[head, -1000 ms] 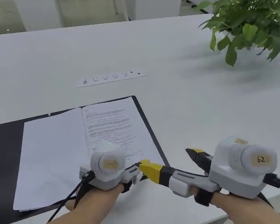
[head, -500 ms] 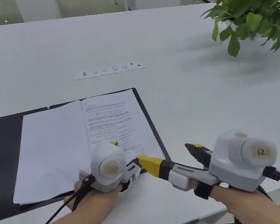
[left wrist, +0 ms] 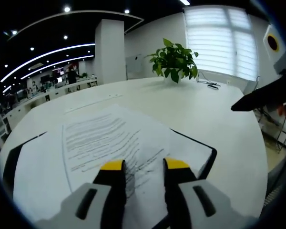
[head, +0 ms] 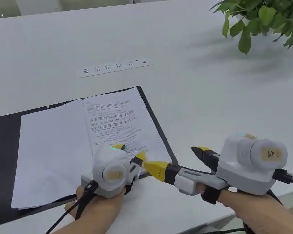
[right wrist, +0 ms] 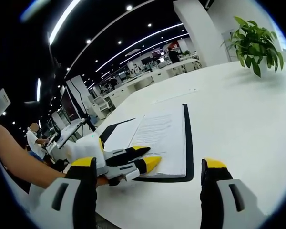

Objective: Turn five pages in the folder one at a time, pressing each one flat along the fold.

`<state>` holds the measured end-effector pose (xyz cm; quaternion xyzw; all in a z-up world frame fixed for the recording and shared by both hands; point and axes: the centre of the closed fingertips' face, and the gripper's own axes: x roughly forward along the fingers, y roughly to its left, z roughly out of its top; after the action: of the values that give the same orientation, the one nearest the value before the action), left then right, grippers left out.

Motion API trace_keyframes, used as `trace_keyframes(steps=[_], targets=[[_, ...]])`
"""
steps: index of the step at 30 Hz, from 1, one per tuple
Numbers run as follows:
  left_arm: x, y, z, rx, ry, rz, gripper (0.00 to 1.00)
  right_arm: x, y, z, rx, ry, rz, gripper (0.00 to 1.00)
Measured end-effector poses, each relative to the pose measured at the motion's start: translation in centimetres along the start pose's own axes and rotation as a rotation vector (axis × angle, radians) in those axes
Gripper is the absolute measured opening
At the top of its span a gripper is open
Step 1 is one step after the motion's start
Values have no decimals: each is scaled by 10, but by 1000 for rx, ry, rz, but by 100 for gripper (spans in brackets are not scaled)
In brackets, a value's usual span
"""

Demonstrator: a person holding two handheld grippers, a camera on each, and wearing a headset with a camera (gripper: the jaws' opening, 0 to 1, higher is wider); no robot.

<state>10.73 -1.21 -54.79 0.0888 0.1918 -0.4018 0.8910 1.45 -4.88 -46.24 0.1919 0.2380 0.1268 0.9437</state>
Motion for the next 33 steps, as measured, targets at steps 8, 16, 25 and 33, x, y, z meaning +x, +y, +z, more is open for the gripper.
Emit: trace_keyframes(steps=[8, 16, 25, 33], targets=[[0, 13, 1, 1, 20, 23, 11, 9, 8, 0, 44, 12, 24, 84], [0, 13, 1, -17, 19, 20, 10, 30, 20, -9, 393, 24, 64, 49], [0, 13, 1, -35, 17, 18, 11, 52, 18, -31, 519, 62, 61, 43], [1, 13, 1, -41, 15, 19, 11, 65, 9, -37, 581, 60, 30, 41]])
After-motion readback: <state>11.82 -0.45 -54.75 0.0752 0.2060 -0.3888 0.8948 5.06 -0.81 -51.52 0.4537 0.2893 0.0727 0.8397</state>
